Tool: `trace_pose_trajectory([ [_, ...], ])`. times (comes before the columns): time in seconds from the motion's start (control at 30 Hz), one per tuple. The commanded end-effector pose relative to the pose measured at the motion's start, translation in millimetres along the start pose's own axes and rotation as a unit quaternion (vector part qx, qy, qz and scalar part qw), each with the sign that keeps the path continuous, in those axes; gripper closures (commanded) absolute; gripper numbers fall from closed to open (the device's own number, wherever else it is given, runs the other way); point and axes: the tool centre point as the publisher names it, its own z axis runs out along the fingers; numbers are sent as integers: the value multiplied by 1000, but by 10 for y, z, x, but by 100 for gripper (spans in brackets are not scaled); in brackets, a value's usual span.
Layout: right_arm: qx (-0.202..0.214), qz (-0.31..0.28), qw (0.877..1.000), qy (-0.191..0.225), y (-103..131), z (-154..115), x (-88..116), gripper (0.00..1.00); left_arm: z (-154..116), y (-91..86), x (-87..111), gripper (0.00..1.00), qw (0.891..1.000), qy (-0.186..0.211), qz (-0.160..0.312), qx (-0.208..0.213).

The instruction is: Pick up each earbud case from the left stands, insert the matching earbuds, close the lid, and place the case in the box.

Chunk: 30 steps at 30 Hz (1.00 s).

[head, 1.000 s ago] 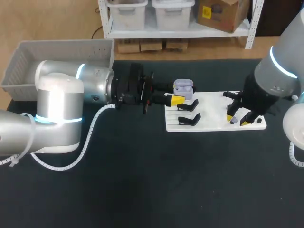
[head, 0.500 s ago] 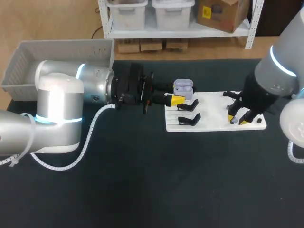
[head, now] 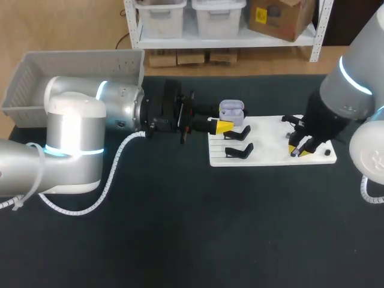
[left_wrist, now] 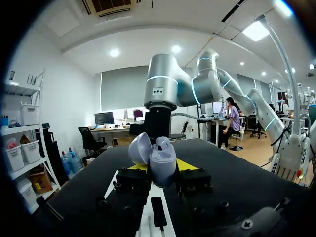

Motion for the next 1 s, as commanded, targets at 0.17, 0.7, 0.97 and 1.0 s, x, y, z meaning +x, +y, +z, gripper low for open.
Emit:
trace_pose_trajectory([
  [0.17,-11,-3,1000,-11,41,-474,162,100,1,-15,8,100,1000,-1,2,-3],
  [0.7,-51,-136,987,62,516,-1683,451,100,1,-15,8,100,1000,-1,2,-3],
  [0.97,-42,-230,969,85,888,-1964,621,100,1,-15,8,100,1000,-1,2,-3],
  [1.0,-36,-241,966,88,925,-1959,630,100,1,-15,8,100,1000,-1,2,-3],
])
